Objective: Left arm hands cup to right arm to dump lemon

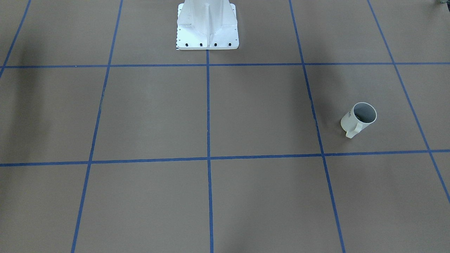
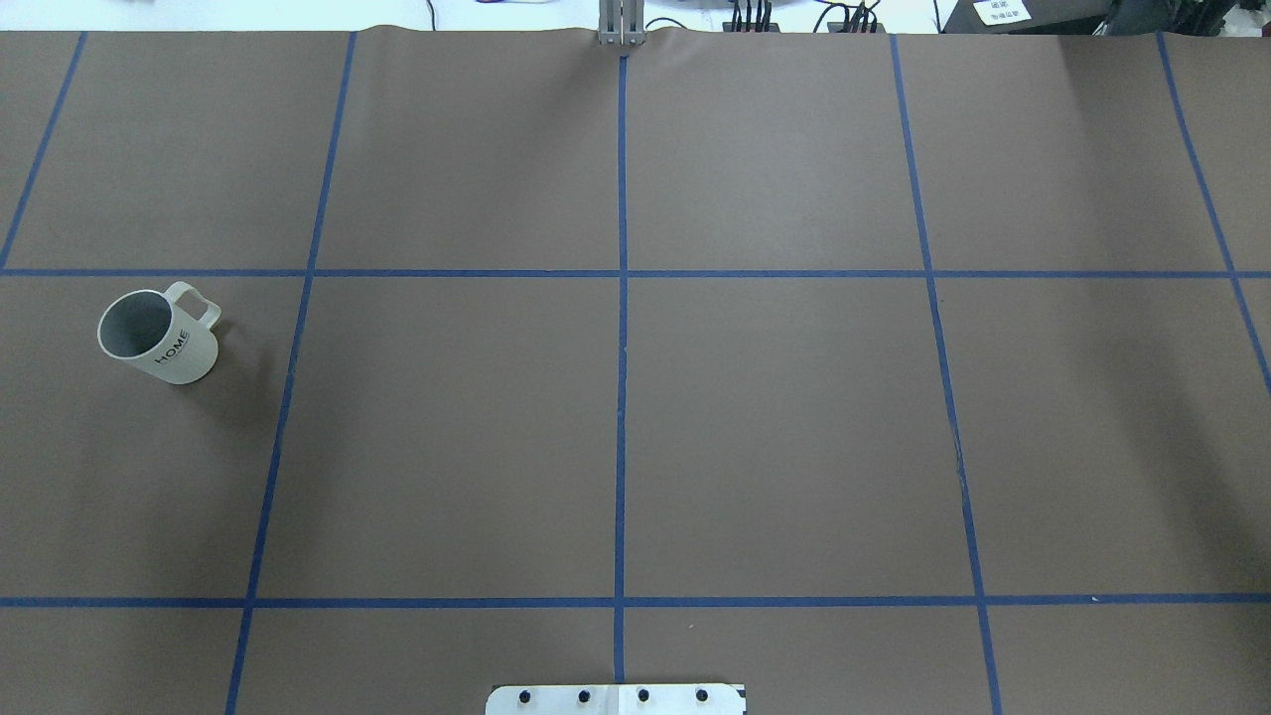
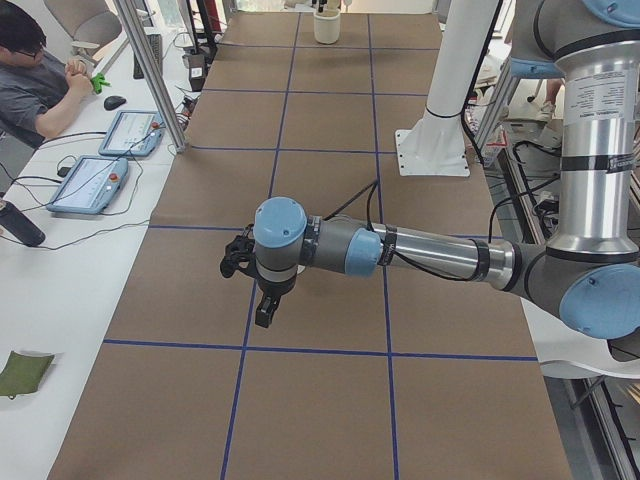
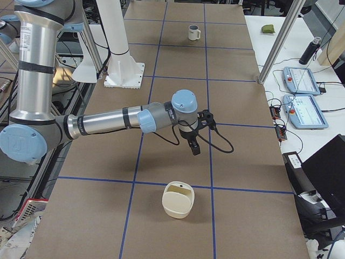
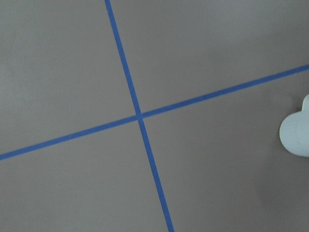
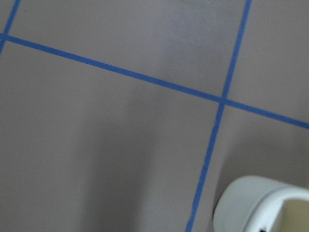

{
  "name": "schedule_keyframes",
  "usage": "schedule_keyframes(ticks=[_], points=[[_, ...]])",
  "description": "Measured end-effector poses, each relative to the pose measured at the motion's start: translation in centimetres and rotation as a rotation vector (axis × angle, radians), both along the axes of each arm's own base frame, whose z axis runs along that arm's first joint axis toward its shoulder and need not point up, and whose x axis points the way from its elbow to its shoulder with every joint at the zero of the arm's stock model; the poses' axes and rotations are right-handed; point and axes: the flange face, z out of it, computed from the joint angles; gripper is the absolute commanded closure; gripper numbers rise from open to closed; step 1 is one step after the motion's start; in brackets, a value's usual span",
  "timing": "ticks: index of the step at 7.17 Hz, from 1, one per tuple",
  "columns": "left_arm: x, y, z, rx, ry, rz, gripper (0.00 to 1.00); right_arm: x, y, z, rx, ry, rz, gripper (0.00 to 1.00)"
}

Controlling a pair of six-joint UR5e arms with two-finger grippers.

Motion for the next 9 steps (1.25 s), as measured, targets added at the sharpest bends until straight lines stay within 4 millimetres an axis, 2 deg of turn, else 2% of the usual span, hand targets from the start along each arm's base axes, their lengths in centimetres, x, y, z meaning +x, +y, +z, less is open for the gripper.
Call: schedule_keyframes(ticks=[1,2,5,8,9], points=[[0.6,-0.5,-0.7,0.013,0.01,-0.005,0.0,-2.3,-1.6,-2.1,0.052,-0.011,-0.043,0.0],[2.7,-1.1,-1.5,0.031,0.027,0.012,0.0,-4.5,-2.7,-4.0,0.091,-0.021,-0.08,0.0],[12.1,-1.7,-4.0,-0.049,0.115,0.001,0.0,-11.3,-4.9,-9.6,0.094,-0.066,-0.099,0.01],[19.8,-0.9,-4.3,-0.11,0.104,-0.027,0.0,-17.8,-4.9,-12.7,0.079,-0.047,-0.085,0.01],[21.8,-0.8,-4.0,-0.118,0.075,-0.033,0.0,-19.0,-4.9,-13.3,0.078,-0.046,-0.08,0.01]])
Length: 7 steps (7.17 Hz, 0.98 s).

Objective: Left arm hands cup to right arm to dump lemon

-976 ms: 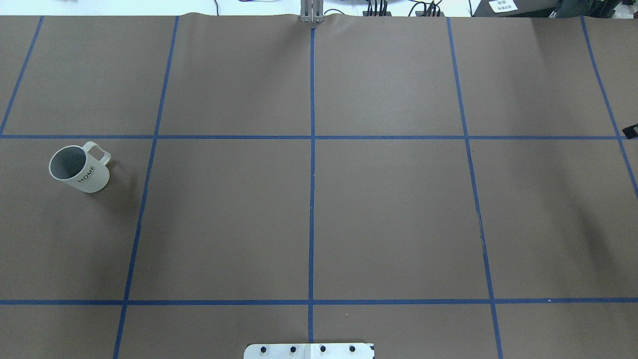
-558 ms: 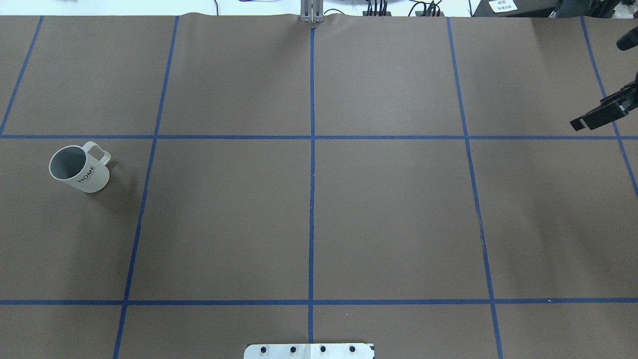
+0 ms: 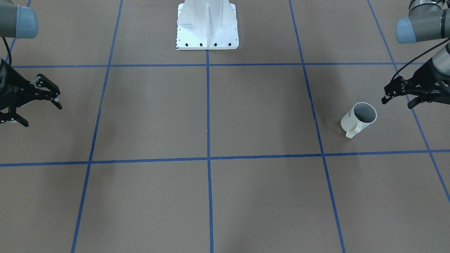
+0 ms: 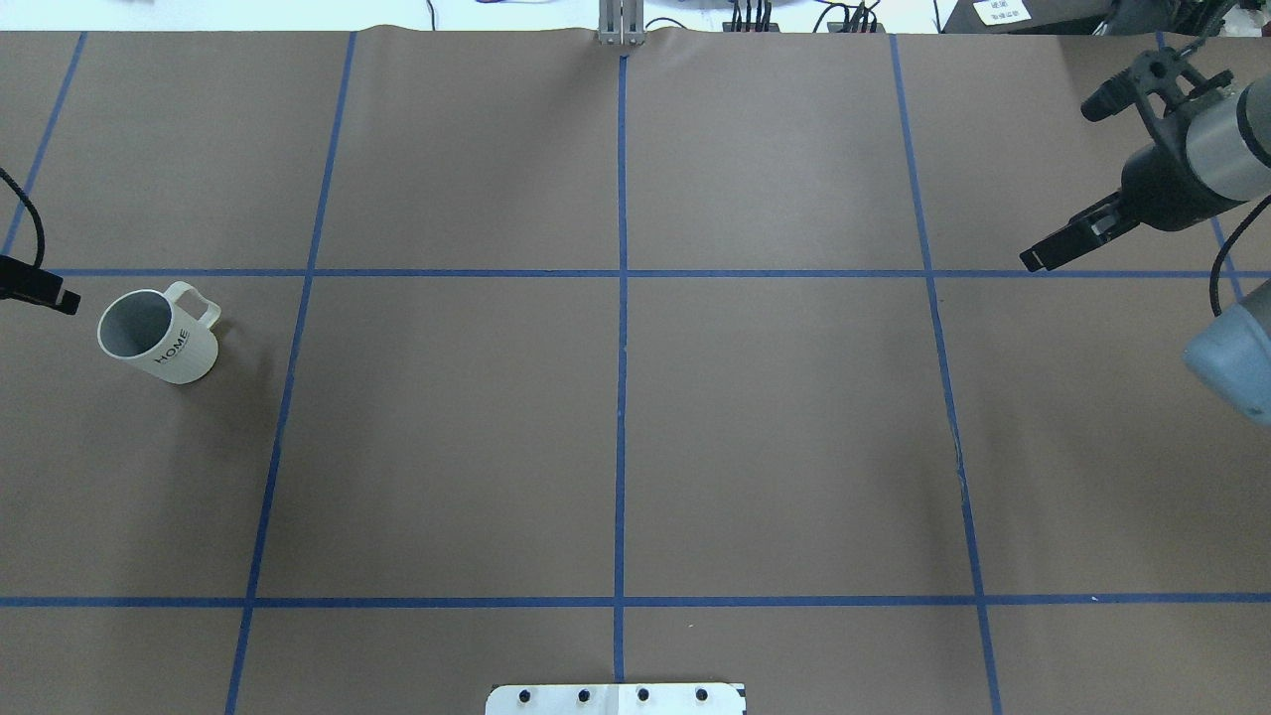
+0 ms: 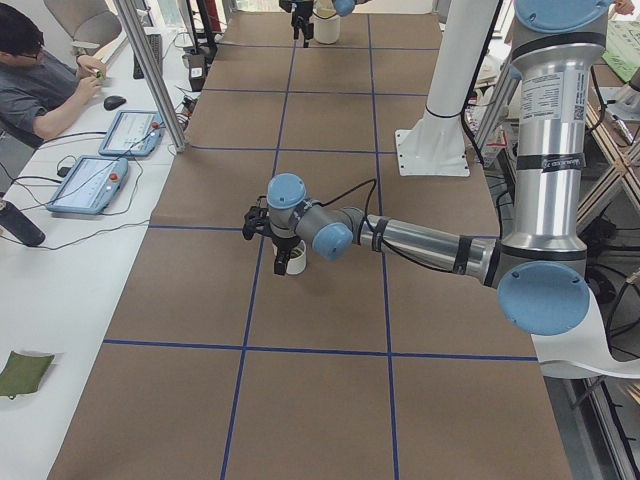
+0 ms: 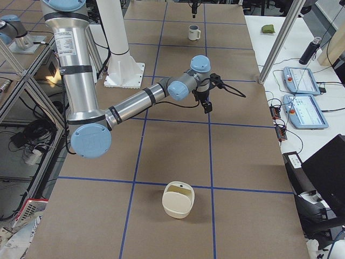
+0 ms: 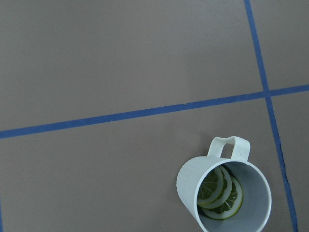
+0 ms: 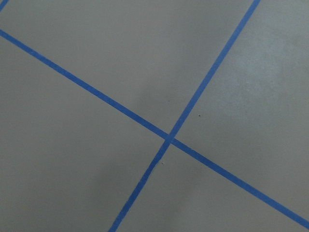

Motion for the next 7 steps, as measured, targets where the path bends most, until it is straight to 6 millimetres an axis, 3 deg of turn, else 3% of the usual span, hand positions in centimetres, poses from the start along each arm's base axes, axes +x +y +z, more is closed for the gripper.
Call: schedule_keyframes(ticks=[2,3,4,6,7], points=[[2.5,-0.3,0.6,-0.02,-0.03,-0.003,0.0,-0.7,0.1,-0.4,0.0,0.0,0.002,0.01],[3.2,-0.5,0.8,-0.024,-0.036,0.0,0.05,-0.9,0.1,-0.4,0.0,-0.001,0.0,0.01],[3.9,-0.7,0.9,-0.026,-0.039,0.008,0.32,-0.9,0.1,-0.4,0.001,-0.001,-0.001,0.01],[5.1,-0.8,0.9,-0.026,-0.04,0.026,1.0,-0.9,0.2,-0.4,0.001,-0.001,-0.001,0.01],[5.3,-0.9,0.9,-0.026,-0.039,0.029,1.0,-1.0,0.2,-0.4,0.001,-0.001,-0.001,0.01]])
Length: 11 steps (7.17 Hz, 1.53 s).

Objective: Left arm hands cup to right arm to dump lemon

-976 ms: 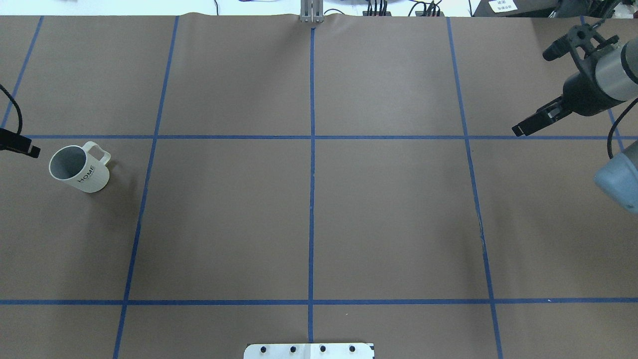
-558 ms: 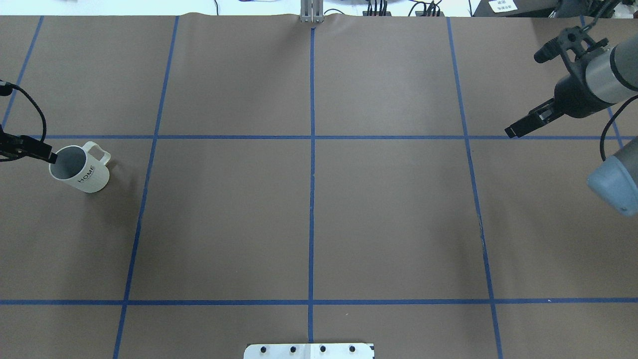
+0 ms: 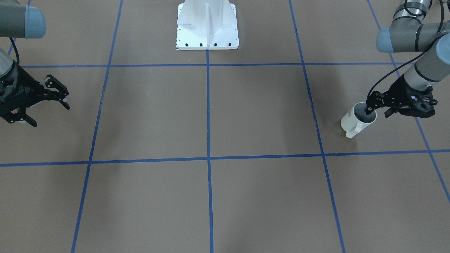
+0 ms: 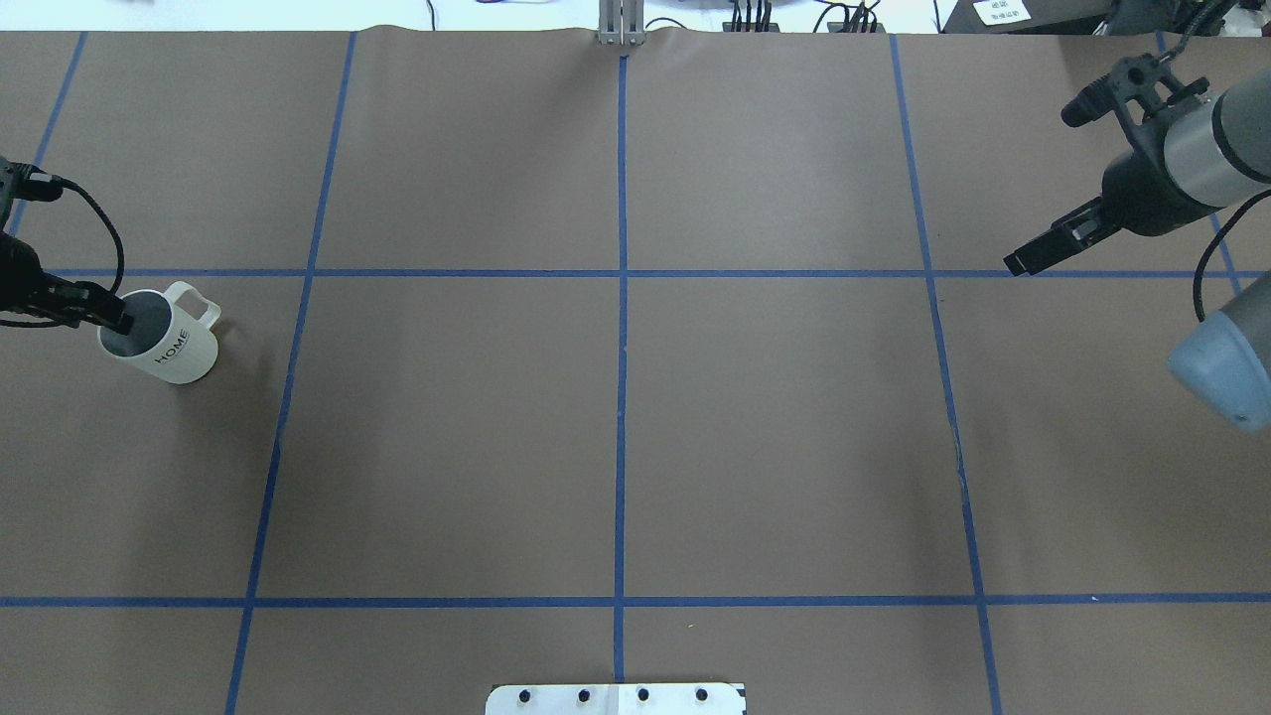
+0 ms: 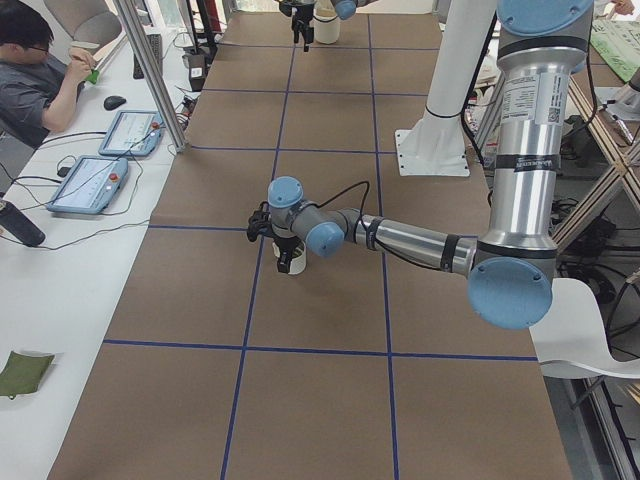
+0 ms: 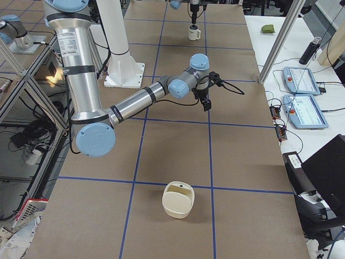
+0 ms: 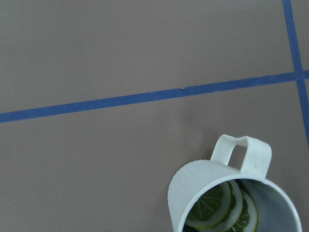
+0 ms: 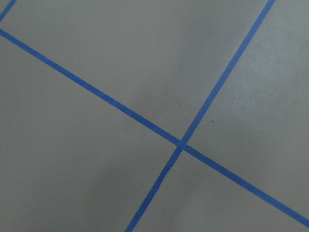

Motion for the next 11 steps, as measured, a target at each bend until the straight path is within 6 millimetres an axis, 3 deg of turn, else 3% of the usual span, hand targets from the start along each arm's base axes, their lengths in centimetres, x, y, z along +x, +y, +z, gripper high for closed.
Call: schedule_keyframes(ticks=[4,7,8,9,11], points=[[0.0,0.1,-0.5,0.003,0.006,0.001,1.0,0.0,-0.1,-0.4,0.01,-0.006,0.0,0.01],[-0.9,0.7,-4.4,-0.019,0.055,-0.011,1.0,-0.9,-0.7,-1.1,0.137,-0.061,0.005,0.01],[-1.5,0.1,-6.3,-0.088,0.093,-0.074,1.0,-2.0,-0.9,-1.5,0.204,-0.067,0.023,0.01],[-1.3,-1.1,-9.5,-0.184,0.149,-0.169,1.0,-4.0,-1.0,-2.4,0.264,-0.069,0.039,0.01],[0.5,-4.7,-17.6,-0.403,0.268,-0.379,1.0,-8.8,-1.0,-6.4,0.362,-0.087,0.051,0.01]])
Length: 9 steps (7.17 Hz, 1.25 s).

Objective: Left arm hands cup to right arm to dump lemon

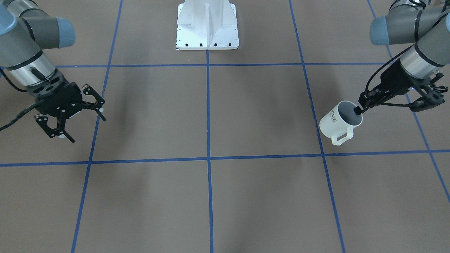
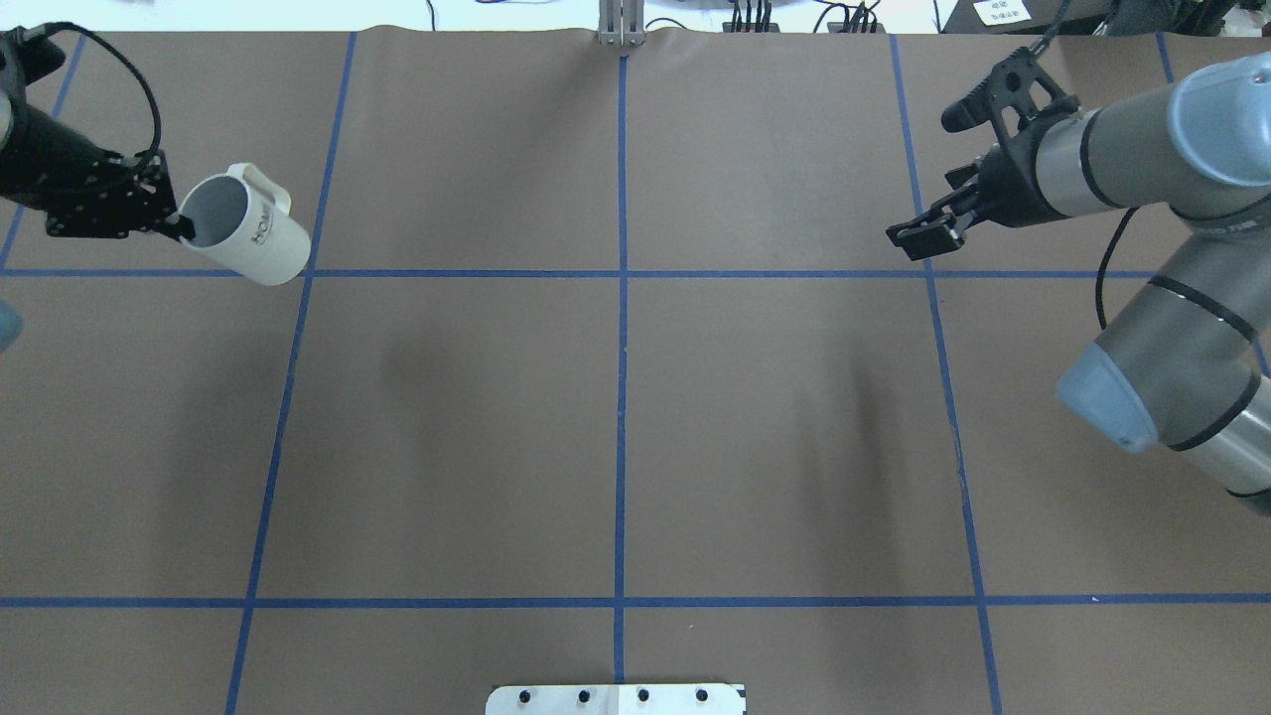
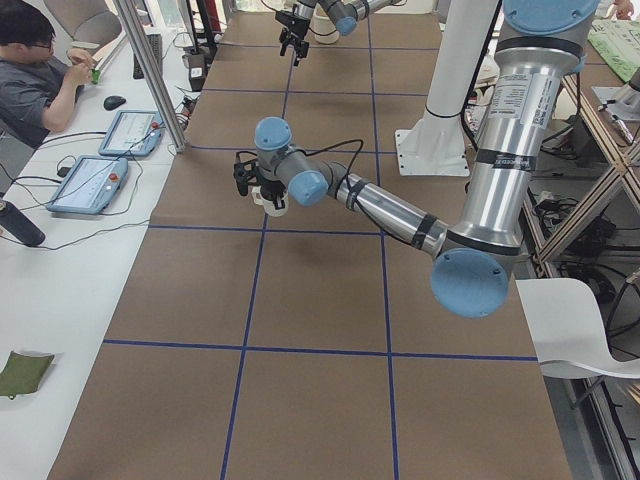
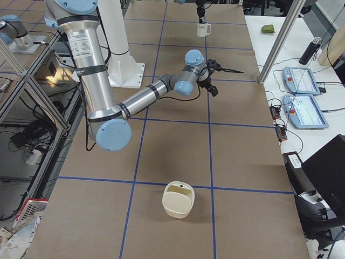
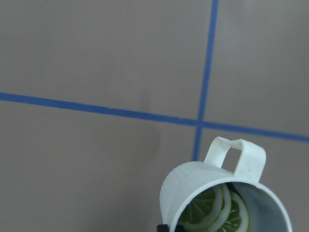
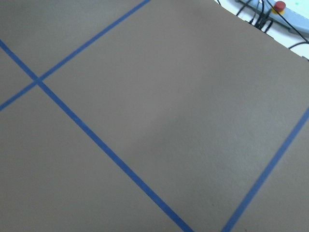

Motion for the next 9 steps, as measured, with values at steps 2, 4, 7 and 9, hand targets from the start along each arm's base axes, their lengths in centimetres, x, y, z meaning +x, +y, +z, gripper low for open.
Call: schedule_keyframes(ticks=[2,4,7,9], points=[[2.1,-3.6,-7.1,-0.199,0.103,-0.146,1.0,-3.5,0.0,-5.9,0.09,-0.051,-0.012,0.01],[5.8,-7.1,-12.6,-0.39,0.16,-0.227,1.0,-7.1,1.2,-10.3,0.205,-0.089,0.045,0.01],[12.8,-7.0,-19.9,-0.523,0.201,-0.2,1.0,-14.4,7.4,-13.5,0.372,-0.152,0.231,0.01],[16.4,-4.6,-23.5,-0.548,0.227,-0.138,1.0,-16.7,10.0,-14.5,0.404,-0.162,0.302,0.01]])
